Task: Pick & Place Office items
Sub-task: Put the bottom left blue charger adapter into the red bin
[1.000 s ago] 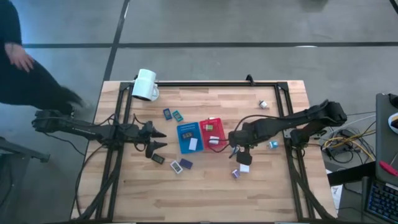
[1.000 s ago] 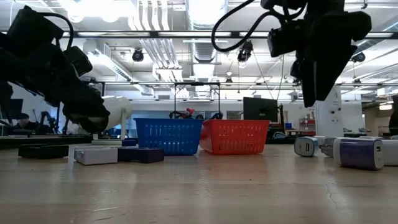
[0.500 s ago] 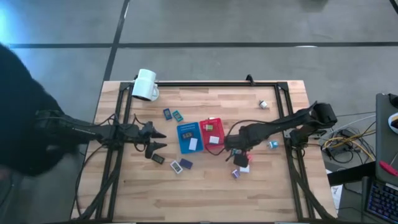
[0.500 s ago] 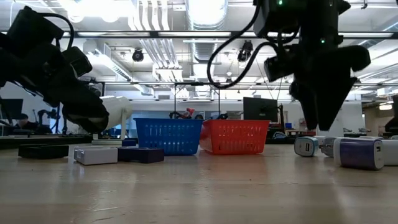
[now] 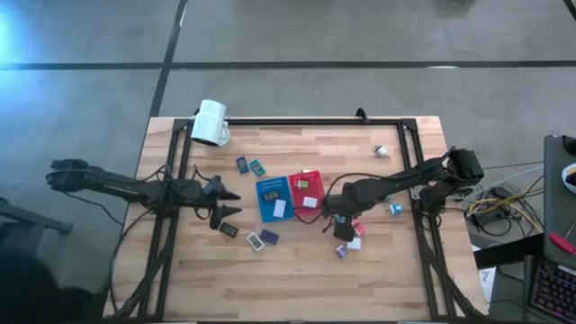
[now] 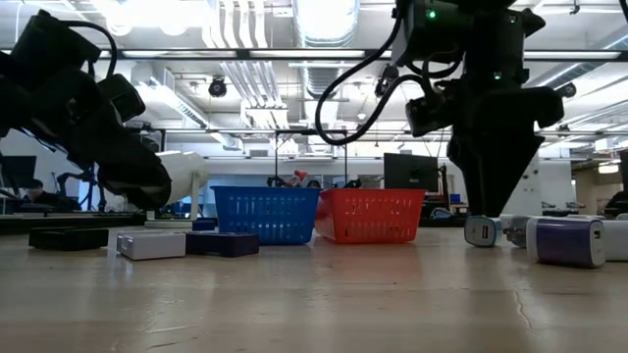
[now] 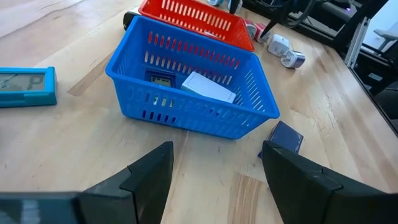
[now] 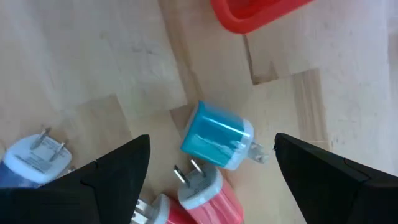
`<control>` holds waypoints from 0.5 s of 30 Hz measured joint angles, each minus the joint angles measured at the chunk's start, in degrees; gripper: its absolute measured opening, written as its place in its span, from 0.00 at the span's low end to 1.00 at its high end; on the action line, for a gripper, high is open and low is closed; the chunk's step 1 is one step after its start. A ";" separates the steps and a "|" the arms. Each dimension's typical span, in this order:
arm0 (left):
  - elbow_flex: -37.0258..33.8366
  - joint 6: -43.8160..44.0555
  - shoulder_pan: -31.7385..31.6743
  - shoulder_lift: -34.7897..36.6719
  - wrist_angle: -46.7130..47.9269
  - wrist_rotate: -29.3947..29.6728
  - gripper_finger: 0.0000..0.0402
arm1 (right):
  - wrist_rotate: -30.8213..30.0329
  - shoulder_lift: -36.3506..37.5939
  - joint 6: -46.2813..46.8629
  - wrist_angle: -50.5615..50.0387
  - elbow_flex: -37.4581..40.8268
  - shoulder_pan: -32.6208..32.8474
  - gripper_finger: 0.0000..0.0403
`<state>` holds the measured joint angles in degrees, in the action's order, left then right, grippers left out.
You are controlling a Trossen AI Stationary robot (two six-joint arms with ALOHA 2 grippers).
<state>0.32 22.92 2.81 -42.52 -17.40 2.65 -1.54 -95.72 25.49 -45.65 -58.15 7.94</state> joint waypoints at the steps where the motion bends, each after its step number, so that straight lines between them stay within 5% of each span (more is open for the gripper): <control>1: 0.00 0.02 0.00 0.00 0.08 -0.11 0.62 | 0.00 0.00 0.01 0.04 0.05 -0.21 0.83; 15: 0.00 0.26 0.00 0.00 0.34 -0.30 0.62 | 1.55 0.02 -0.63 -0.18 0.12 -1.65 0.83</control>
<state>0.32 23.18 2.81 -42.52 -17.06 2.35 0.01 -95.70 24.86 -45.83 -58.03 6.30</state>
